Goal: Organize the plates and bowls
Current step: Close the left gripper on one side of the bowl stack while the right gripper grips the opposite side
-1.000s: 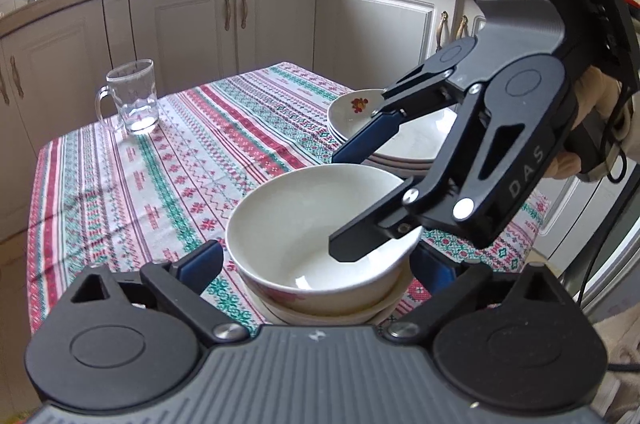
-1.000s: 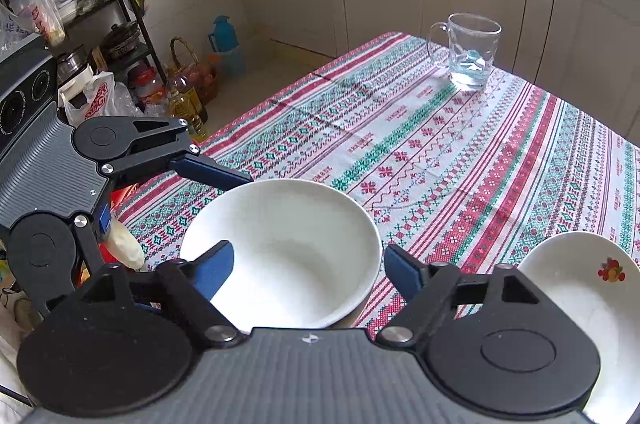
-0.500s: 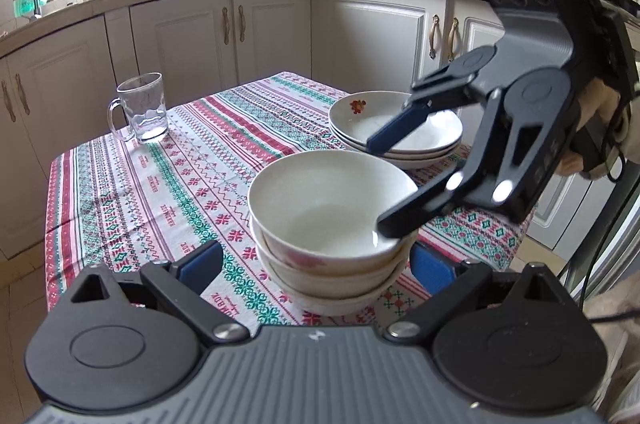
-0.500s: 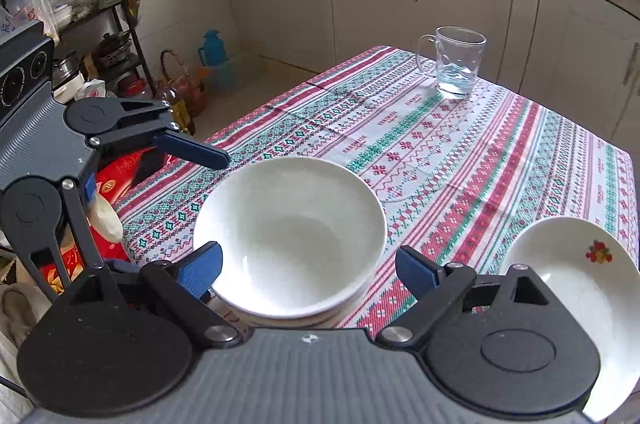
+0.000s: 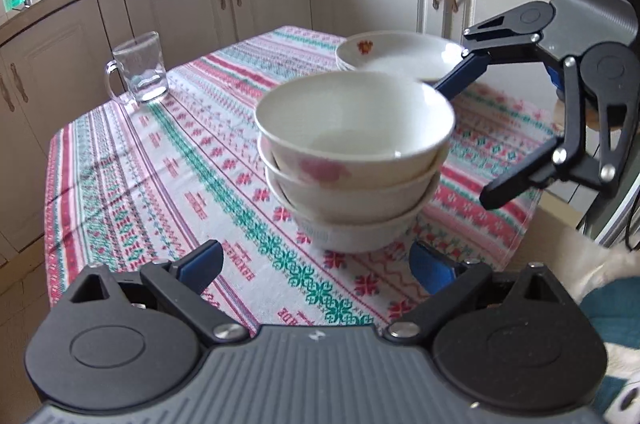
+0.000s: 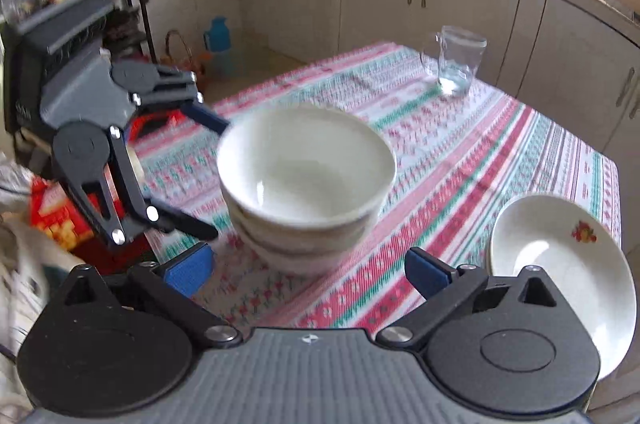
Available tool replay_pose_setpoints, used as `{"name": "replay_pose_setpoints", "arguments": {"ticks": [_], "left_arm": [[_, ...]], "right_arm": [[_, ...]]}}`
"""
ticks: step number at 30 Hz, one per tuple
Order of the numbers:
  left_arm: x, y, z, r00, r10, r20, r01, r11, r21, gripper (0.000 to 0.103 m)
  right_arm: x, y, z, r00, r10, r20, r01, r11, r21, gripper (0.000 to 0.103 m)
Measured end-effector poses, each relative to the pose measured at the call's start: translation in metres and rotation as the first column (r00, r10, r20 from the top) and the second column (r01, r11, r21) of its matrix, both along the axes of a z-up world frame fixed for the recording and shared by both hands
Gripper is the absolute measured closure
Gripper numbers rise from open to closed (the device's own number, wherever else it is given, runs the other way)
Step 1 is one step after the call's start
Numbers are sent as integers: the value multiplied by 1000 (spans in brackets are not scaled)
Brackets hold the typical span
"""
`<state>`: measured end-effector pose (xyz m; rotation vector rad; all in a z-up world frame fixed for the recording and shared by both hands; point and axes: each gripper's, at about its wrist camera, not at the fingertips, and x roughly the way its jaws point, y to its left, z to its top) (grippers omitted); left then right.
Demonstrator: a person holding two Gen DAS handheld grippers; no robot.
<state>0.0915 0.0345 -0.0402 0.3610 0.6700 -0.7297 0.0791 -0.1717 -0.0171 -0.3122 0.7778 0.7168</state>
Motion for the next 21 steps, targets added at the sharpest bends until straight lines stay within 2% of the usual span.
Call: {"name": "replay_pose_setpoints", "arguments": {"ticks": [8, 16, 21], "left_arm": [[11, -2, -15, 999, -26, -37, 26, 1000, 11, 6], [23, -5, -14, 995, -88, -41, 88, 996, -2, 7], [30, -9, -12, 985, -166, -40, 167, 986, 7, 10]], "right_arm": [[6, 0, -35, 1000, -21, -20, 20, 999, -47, 0], [18, 5, -40, 1000, 15, -16, -16, 999, -43, 0], [26, 12, -38, 998, 70, -10, -70, 996, -54, 0]]}}
